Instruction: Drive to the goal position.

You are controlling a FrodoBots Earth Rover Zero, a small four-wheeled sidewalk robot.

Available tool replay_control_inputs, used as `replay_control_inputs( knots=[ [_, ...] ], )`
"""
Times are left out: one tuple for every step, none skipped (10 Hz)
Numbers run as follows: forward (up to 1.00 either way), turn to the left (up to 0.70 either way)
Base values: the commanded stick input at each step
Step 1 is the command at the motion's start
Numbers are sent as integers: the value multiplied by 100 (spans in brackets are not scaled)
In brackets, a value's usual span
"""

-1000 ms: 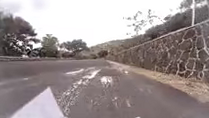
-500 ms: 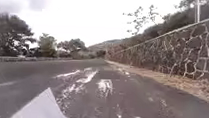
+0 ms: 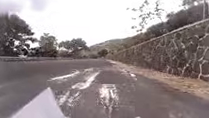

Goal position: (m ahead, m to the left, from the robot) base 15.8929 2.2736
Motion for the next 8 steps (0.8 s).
replay_control_inputs(
  knots=[
    [100,0],
    [100,-16],
    [100,-5],
    [100,-3],
    [100,-10],
    [100,-17],
    [100,-14],
    [100,-6]
  ],
)
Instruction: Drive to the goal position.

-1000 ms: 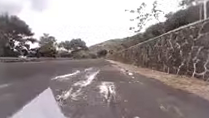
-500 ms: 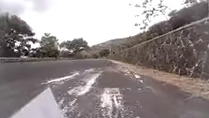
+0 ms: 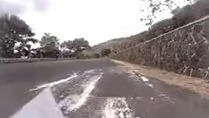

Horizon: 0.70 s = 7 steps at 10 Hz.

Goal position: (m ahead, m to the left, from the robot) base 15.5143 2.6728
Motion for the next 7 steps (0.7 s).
replay_control_inputs(
  knots=[
    [100,-24],
    [100,-12],
    [100,-1],
    [100,-12],
    [100,-3],
    [100,-7],
    [100,-16]
  ],
)
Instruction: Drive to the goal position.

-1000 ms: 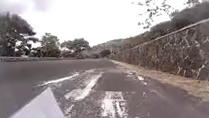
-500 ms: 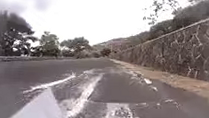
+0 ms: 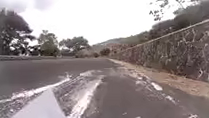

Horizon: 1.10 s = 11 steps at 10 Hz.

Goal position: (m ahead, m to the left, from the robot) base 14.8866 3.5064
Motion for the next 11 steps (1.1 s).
replay_control_inputs(
  knots=[
    [100,-22],
    [100,-13],
    [100,-4],
    [100,-26],
    [100,-20],
    [100,-28],
    [100,-29],
    [100,-29],
    [100,-10],
    [100,-22],
    [100,-28]
  ],
)
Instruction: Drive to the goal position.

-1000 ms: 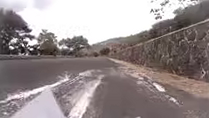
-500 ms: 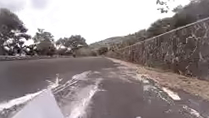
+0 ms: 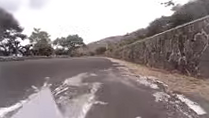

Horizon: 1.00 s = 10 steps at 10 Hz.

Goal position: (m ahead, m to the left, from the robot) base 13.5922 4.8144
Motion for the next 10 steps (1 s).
replay_control_inputs(
  knots=[
    [100,-24],
    [100,-20],
    [100,-12],
    [100,-4],
    [100,-13],
    [100,-6],
    [100,0],
    [100,-2],
    [100,-4],
    [100,-14]
  ],
)
